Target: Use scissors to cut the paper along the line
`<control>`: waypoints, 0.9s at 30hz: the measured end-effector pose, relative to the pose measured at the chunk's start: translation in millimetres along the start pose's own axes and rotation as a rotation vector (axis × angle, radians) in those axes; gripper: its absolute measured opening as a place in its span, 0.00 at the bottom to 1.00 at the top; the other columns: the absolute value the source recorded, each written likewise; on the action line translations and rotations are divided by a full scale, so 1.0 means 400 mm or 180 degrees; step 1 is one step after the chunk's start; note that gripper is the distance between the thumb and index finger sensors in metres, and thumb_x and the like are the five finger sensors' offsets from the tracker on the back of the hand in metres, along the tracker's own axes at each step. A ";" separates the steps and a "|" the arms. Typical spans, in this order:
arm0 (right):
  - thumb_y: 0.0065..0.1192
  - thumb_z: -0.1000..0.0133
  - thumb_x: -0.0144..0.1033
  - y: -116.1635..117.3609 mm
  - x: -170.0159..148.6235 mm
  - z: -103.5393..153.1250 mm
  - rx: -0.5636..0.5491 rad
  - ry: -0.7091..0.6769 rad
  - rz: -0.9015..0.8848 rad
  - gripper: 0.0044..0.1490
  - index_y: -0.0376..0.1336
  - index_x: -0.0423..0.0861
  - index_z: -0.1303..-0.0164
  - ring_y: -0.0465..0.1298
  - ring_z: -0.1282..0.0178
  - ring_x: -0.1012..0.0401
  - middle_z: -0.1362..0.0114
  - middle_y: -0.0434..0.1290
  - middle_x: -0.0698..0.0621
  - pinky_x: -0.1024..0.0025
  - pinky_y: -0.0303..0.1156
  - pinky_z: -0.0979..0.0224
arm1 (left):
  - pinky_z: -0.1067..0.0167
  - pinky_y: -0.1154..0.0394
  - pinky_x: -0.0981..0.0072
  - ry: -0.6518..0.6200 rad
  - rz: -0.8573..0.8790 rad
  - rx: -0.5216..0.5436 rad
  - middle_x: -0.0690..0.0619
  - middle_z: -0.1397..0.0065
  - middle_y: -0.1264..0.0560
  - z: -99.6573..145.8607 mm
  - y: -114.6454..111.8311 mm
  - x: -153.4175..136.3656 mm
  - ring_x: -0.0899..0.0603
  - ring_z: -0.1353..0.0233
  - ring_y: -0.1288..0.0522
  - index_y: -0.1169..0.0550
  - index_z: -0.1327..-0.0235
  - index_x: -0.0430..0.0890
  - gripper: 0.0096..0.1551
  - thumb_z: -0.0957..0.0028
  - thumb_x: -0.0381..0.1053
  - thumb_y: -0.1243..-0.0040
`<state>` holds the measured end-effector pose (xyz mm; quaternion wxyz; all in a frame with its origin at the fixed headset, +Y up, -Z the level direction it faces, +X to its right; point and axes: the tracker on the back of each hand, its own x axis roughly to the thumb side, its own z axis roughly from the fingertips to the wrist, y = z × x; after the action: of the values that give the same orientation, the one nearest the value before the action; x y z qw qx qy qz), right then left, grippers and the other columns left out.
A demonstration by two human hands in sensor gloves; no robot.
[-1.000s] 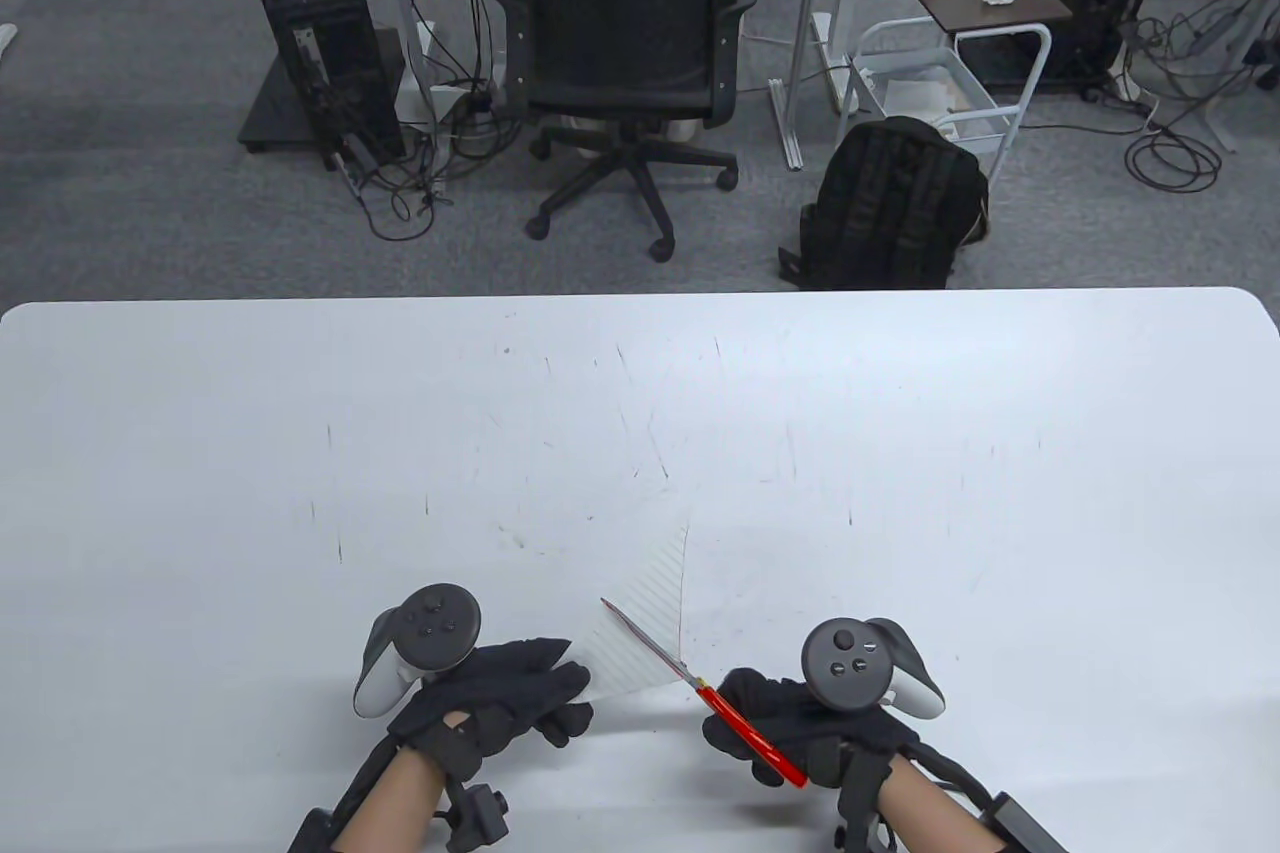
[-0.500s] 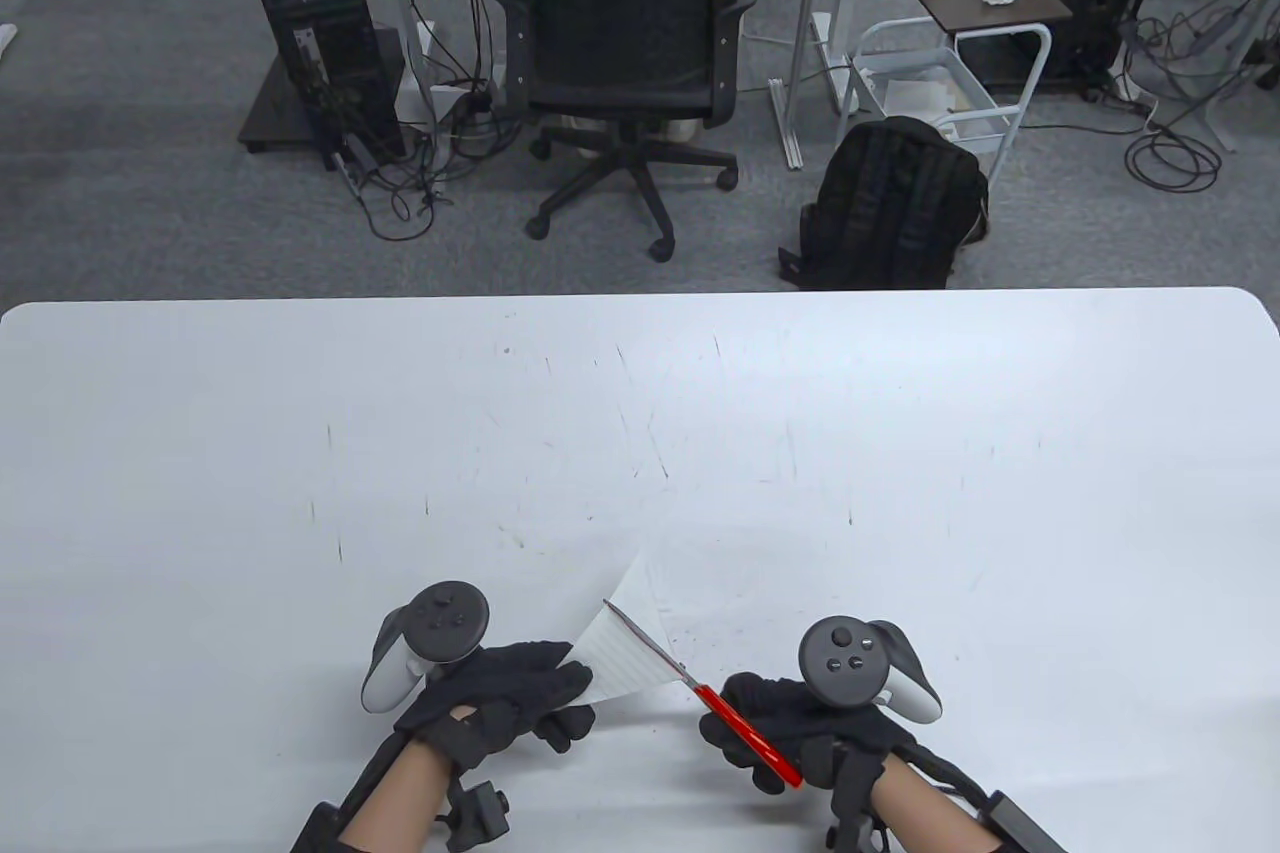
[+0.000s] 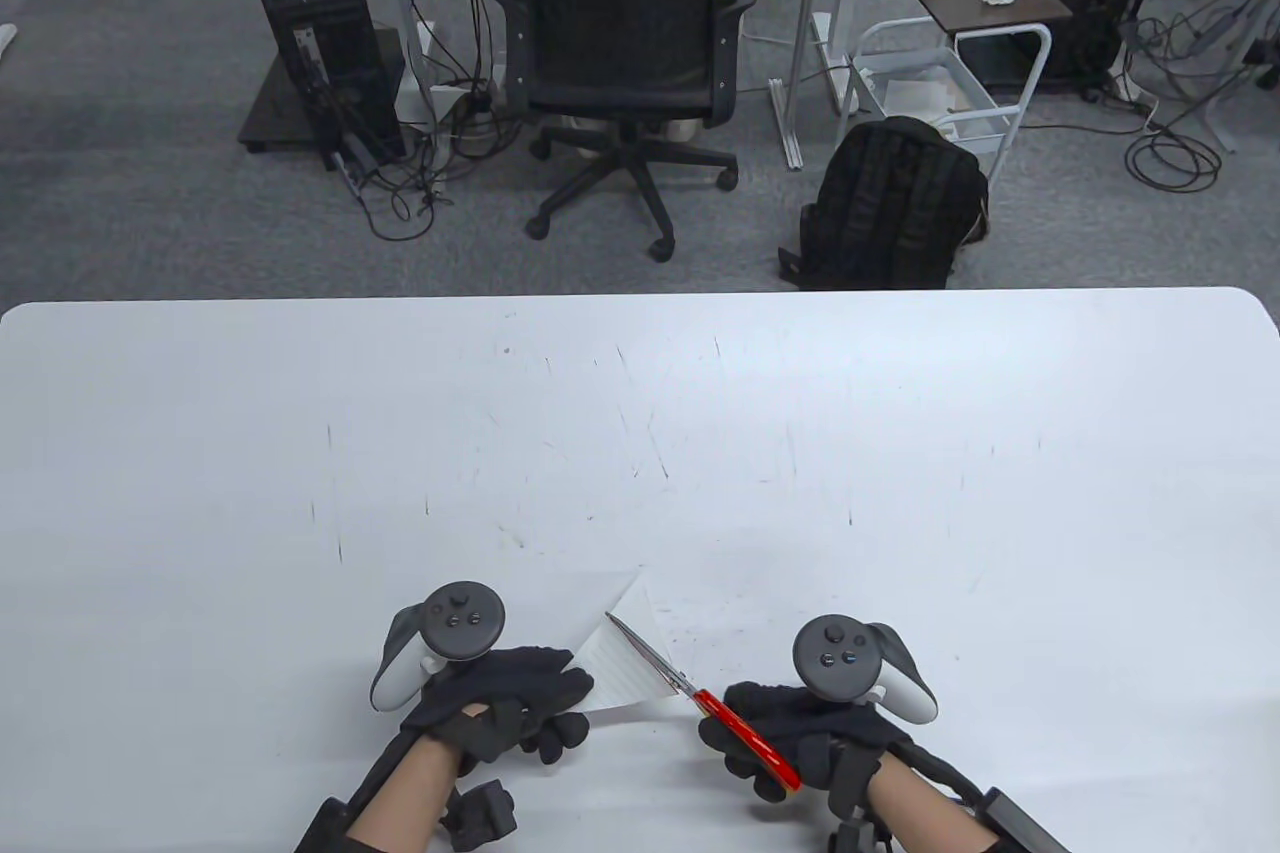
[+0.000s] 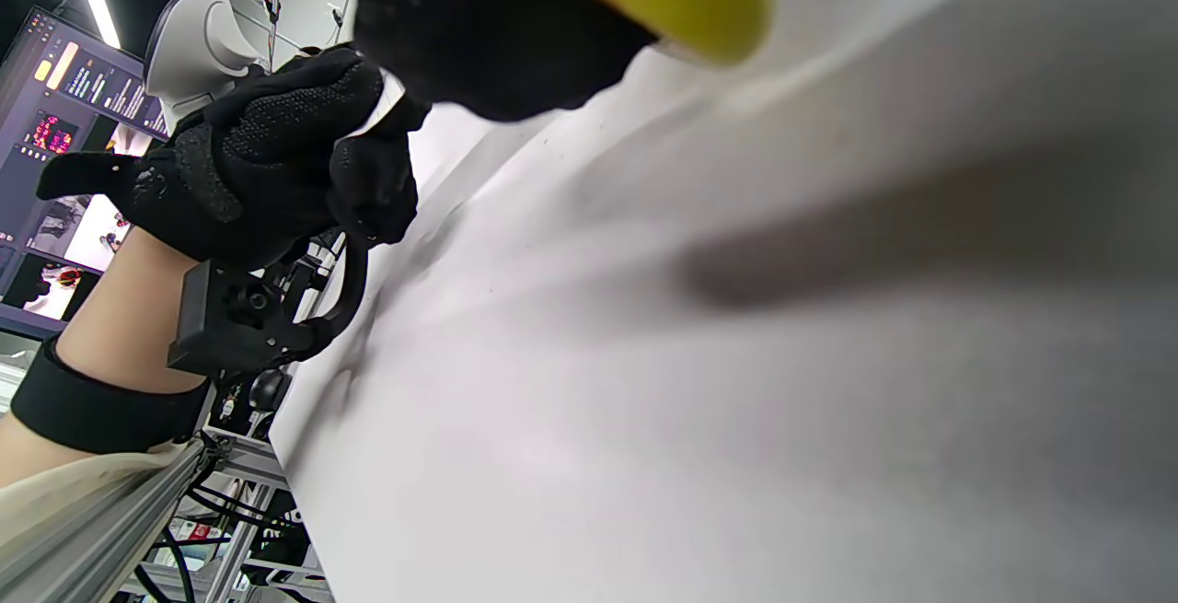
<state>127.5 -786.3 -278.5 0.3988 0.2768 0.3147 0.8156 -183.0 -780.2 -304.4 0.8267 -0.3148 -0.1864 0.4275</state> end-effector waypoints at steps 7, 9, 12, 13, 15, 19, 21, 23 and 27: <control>0.44 0.36 0.62 0.000 -0.001 0.001 -0.0012 0.0054 0.0012 0.43 0.55 0.31 0.36 0.79 0.68 0.68 0.49 0.75 0.43 0.74 0.72 0.62 | 0.52 0.20 0.59 0.0016 0.0004 -0.0009 0.52 0.57 0.14 0.001 -0.001 0.001 0.51 0.59 0.15 0.22 0.41 0.38 0.21 0.33 0.51 0.49; 0.44 0.36 0.62 0.000 0.000 0.001 -0.0014 0.0059 0.0009 0.43 0.55 0.31 0.36 0.79 0.68 0.68 0.50 0.75 0.43 0.74 0.72 0.62 | 0.53 0.20 0.59 0.0019 0.0015 -0.0013 0.52 0.58 0.14 0.001 0.000 0.002 0.51 0.59 0.15 0.22 0.41 0.38 0.21 0.33 0.51 0.49; 0.44 0.36 0.61 0.000 -0.001 0.001 -0.0011 0.0065 0.0007 0.43 0.55 0.31 0.36 0.79 0.68 0.68 0.49 0.75 0.43 0.74 0.72 0.62 | 0.53 0.20 0.60 0.0027 0.0008 -0.0009 0.52 0.58 0.15 0.001 0.002 0.001 0.51 0.59 0.15 0.22 0.41 0.38 0.21 0.33 0.51 0.49; 0.44 0.36 0.61 0.001 -0.001 0.001 -0.0007 0.0067 0.0009 0.43 0.55 0.31 0.36 0.79 0.68 0.68 0.49 0.75 0.43 0.74 0.72 0.62 | 0.53 0.20 0.60 0.0031 0.0013 -0.0010 0.52 0.58 0.15 0.002 0.002 0.001 0.51 0.59 0.15 0.22 0.41 0.38 0.21 0.33 0.51 0.49; 0.44 0.36 0.62 0.001 0.000 0.001 -0.0003 0.0064 0.0008 0.43 0.55 0.31 0.36 0.79 0.68 0.68 0.49 0.75 0.43 0.74 0.72 0.62 | 0.53 0.20 0.60 0.0037 0.0011 -0.0011 0.52 0.58 0.15 0.002 0.001 0.001 0.51 0.59 0.15 0.22 0.41 0.38 0.21 0.33 0.51 0.49; 0.45 0.36 0.61 -0.001 -0.001 0.001 -0.0036 0.0054 0.0005 0.43 0.55 0.31 0.37 0.79 0.68 0.68 0.50 0.75 0.43 0.75 0.72 0.63 | 0.53 0.20 0.59 0.0050 0.0010 0.0009 0.52 0.58 0.15 0.002 0.003 0.000 0.51 0.59 0.15 0.22 0.41 0.38 0.21 0.33 0.51 0.49; 0.46 0.36 0.60 -0.003 -0.002 0.001 -0.0083 0.0079 0.0013 0.42 0.55 0.31 0.37 0.79 0.69 0.68 0.50 0.75 0.43 0.74 0.72 0.63 | 0.53 0.20 0.60 0.0057 -0.0002 0.0032 0.52 0.58 0.15 0.003 0.005 -0.001 0.51 0.59 0.15 0.22 0.41 0.38 0.21 0.33 0.51 0.49; 0.46 0.36 0.61 -0.004 -0.003 0.002 -0.0090 0.0084 -0.0001 0.43 0.55 0.31 0.37 0.79 0.68 0.68 0.50 0.75 0.43 0.74 0.71 0.63 | 0.52 0.20 0.60 0.0059 0.0014 0.0099 0.52 0.57 0.15 0.007 0.011 -0.006 0.51 0.59 0.15 0.22 0.41 0.39 0.21 0.33 0.52 0.49; 0.47 0.36 0.61 -0.021 0.001 0.009 -0.0269 0.0114 0.0111 0.43 0.55 0.31 0.37 0.79 0.68 0.67 0.50 0.75 0.42 0.73 0.71 0.63 | 0.52 0.20 0.59 0.0073 0.0126 0.0276 0.52 0.57 0.15 0.020 0.034 -0.022 0.51 0.58 0.15 0.23 0.40 0.39 0.21 0.33 0.52 0.50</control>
<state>133.8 -780.8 -282.4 0.3902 0.2505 0.2822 0.8398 -200.7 -778.5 -308.0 0.8330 -0.2871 -0.1520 0.4478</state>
